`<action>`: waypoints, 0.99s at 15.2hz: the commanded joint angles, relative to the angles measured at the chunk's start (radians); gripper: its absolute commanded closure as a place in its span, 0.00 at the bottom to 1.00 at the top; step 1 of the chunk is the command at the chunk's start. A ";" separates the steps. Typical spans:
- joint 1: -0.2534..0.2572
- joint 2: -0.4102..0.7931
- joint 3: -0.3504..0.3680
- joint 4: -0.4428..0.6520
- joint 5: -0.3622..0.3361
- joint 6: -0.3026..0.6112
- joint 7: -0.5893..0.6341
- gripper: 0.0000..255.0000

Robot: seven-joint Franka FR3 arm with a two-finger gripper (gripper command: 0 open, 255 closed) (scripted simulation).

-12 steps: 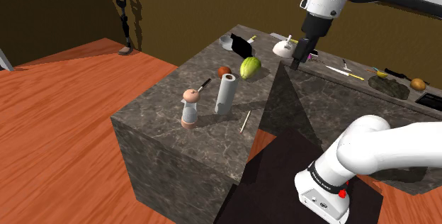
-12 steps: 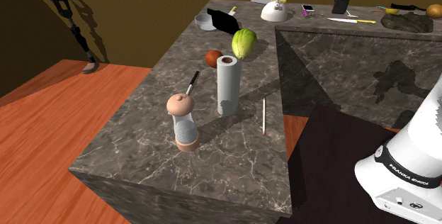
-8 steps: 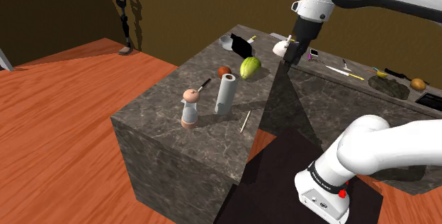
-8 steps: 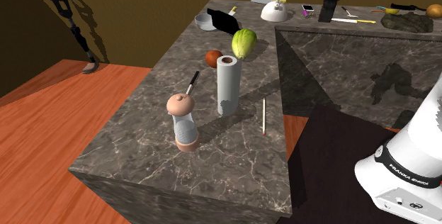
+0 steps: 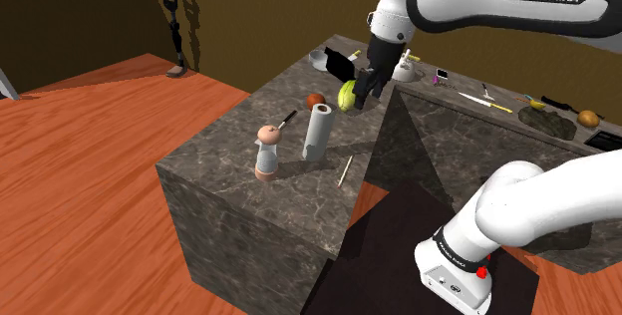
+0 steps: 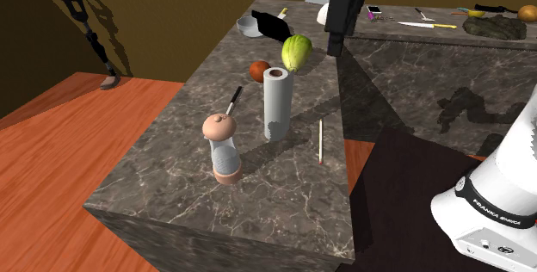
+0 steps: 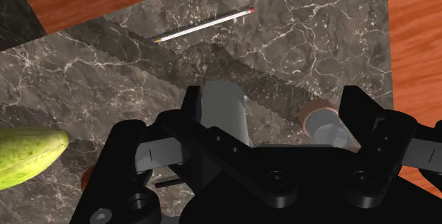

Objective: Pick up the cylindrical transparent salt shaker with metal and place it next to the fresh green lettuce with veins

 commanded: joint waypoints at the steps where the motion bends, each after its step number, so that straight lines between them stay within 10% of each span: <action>1: 0.004 0.064 0.033 0.015 0.000 0.056 0.036 0.00; 15: 0.038 0.557 0.214 0.306 -0.169 0.268 0.329 0.00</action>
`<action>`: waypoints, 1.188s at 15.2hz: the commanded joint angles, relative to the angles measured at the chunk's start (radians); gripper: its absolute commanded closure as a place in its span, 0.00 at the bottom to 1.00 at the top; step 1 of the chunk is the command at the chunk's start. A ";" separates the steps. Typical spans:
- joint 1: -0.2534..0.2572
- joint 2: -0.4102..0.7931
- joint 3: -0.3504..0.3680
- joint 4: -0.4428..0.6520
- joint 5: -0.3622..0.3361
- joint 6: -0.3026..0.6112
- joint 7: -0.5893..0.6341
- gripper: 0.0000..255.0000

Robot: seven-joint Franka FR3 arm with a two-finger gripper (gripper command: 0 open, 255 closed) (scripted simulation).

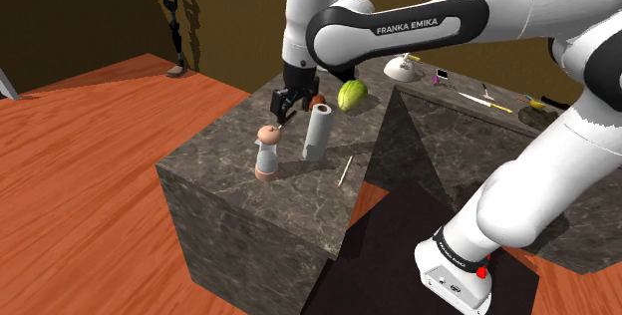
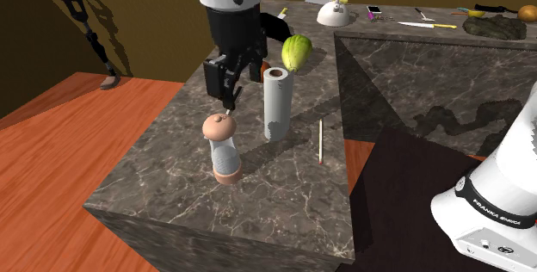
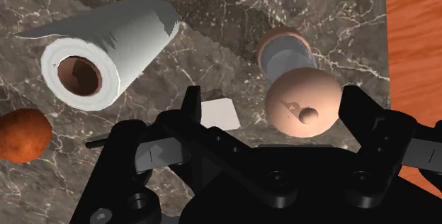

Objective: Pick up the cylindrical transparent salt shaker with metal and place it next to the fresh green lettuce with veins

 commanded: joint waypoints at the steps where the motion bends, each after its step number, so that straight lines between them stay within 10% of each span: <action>1: 0.013 0.089 0.017 0.070 -0.047 0.014 0.050 0.00; 5: 0.054 0.240 0.027 0.201 -0.131 0.019 0.129 0.00; 18: 0.055 0.275 0.017 0.142 -0.154 0.108 0.144 0.00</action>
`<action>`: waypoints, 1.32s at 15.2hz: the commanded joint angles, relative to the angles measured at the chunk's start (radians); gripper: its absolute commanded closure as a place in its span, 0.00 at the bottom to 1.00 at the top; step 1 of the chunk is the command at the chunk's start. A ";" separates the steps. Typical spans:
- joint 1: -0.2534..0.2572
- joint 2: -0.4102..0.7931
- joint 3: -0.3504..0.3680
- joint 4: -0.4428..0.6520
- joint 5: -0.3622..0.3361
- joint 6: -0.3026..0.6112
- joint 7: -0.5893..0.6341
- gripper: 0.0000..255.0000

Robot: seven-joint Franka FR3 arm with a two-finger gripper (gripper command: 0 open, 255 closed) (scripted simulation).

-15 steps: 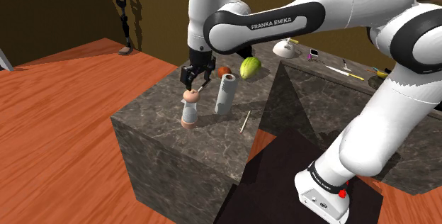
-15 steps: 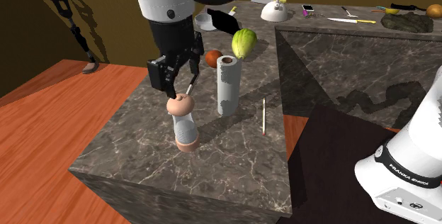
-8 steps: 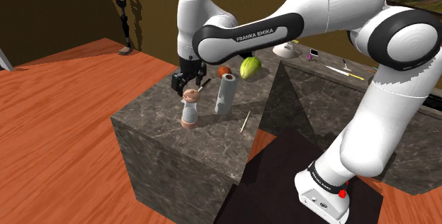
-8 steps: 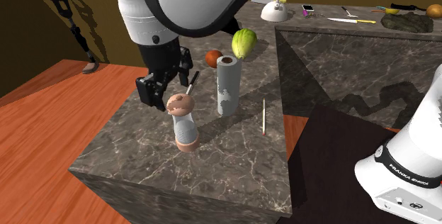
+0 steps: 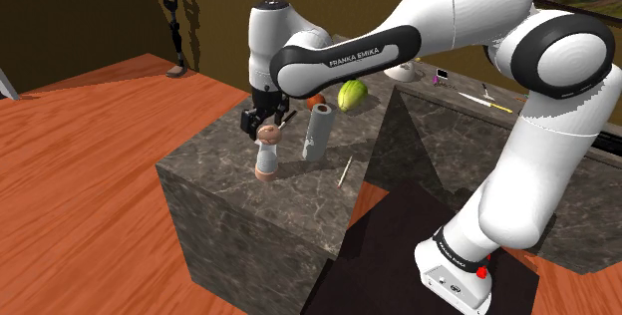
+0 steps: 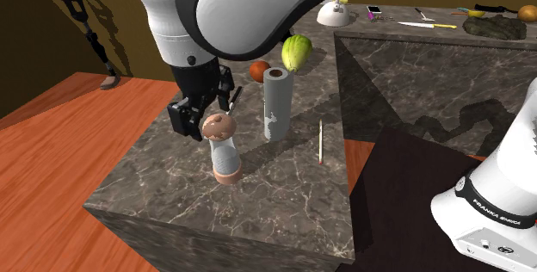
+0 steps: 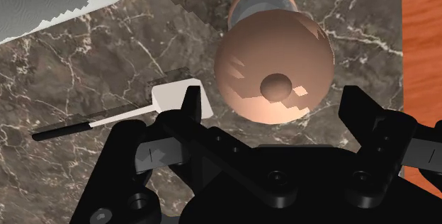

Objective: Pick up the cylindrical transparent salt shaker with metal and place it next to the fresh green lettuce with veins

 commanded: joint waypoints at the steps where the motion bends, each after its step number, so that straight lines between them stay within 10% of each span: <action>1: 0.000 0.000 0.000 0.000 0.000 0.000 0.000 0.00; 2: 0.000 0.000 0.000 0.000 0.000 0.000 0.000 0.00; 3: 0.000 0.000 0.000 0.000 0.000 0.000 0.000 1.00; 20: -0.003 -0.036 0.007 0.064 0.024 -0.095 -0.022 1.00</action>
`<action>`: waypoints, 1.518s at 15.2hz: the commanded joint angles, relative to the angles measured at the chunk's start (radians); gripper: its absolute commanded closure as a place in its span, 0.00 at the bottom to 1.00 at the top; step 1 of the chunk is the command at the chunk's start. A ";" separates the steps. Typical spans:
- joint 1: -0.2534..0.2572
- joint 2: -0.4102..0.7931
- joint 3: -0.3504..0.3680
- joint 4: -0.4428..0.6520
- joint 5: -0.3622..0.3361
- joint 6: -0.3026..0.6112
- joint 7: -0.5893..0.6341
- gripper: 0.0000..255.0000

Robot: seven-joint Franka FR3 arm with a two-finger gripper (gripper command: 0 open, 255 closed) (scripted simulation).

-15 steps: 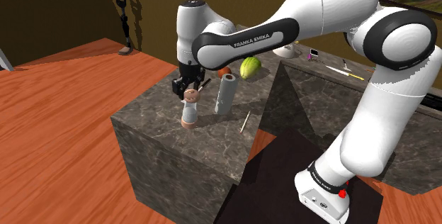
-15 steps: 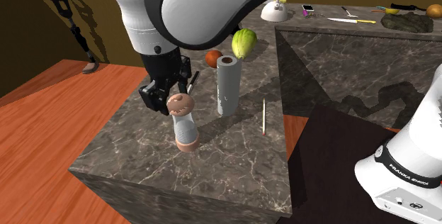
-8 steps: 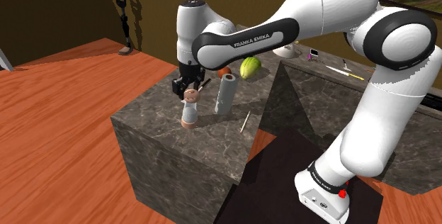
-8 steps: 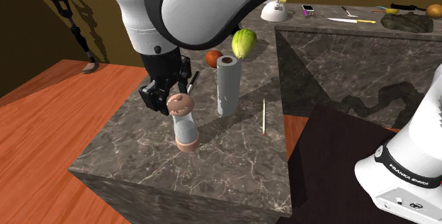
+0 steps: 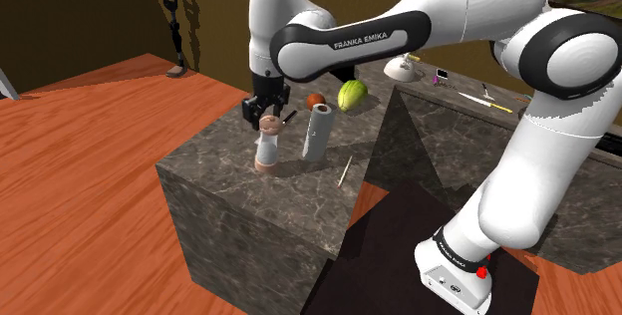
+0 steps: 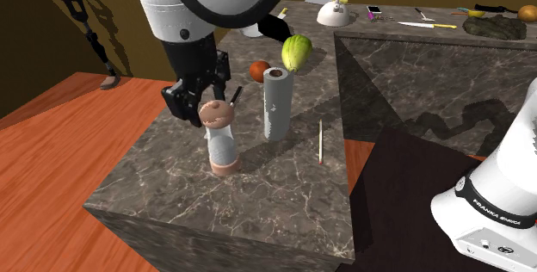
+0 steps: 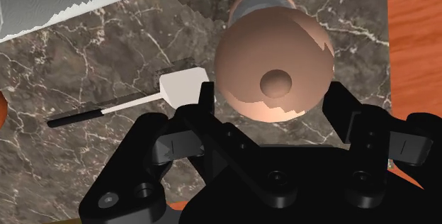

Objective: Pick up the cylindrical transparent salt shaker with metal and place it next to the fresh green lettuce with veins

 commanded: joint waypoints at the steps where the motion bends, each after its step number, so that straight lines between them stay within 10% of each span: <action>1: 0.000 -0.011 0.002 0.017 0.006 -0.026 -0.005 1.00; 23: 0.009 -0.031 0.011 0.287 0.027 -0.313 -0.040 1.00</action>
